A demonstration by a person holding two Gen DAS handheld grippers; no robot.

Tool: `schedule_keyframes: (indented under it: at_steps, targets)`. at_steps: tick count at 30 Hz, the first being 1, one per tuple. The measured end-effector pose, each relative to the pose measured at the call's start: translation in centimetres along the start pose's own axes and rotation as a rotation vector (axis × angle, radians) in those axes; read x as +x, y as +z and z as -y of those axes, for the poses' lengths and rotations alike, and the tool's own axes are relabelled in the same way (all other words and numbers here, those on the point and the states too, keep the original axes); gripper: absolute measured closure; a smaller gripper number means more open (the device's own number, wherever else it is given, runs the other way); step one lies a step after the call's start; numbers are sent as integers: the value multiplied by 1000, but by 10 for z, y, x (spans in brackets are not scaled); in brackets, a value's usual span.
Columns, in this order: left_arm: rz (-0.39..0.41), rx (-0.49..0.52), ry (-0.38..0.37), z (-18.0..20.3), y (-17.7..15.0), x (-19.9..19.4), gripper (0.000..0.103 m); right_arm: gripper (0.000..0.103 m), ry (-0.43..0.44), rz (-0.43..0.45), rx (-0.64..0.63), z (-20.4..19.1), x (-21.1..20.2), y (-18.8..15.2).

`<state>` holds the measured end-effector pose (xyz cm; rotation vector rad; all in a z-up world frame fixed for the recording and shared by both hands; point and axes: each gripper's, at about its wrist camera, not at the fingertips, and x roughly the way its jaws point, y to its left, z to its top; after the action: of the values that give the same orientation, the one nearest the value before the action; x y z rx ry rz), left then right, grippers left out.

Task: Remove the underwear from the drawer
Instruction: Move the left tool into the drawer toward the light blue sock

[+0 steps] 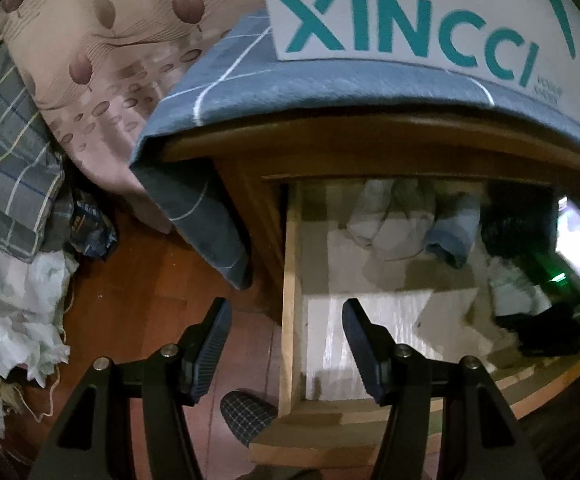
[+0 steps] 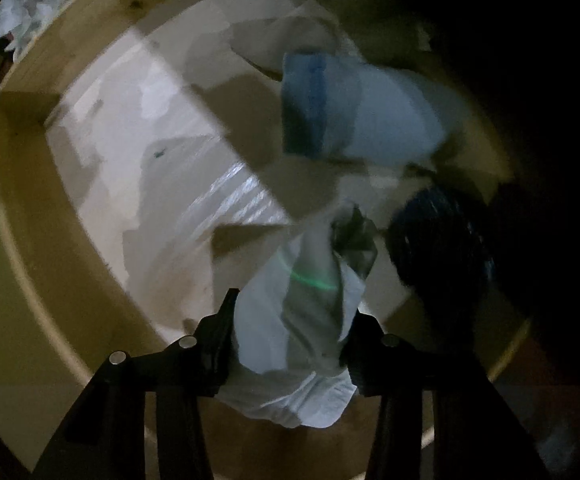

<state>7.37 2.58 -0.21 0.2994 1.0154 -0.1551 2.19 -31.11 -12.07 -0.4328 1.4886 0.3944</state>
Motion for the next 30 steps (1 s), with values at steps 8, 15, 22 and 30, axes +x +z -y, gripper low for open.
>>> schedule_keyframes:
  at_steps: [8, 15, 22, 30]
  targets:
    - [-6, 122, -12, 22, -5, 2, 44, 60, 130, 203, 470, 33, -49, -49]
    - [31, 353, -2, 60, -4, 4, 44, 60, 157, 309, 756, 33, -68, -88]
    - [181, 627, 23, 101, 7, 3, 44, 60, 194, 369, 779, 36, -90, -102]
    - [99, 771, -67, 142, 10, 43, 44, 60, 206, 401, 807, 37, -89, -112]
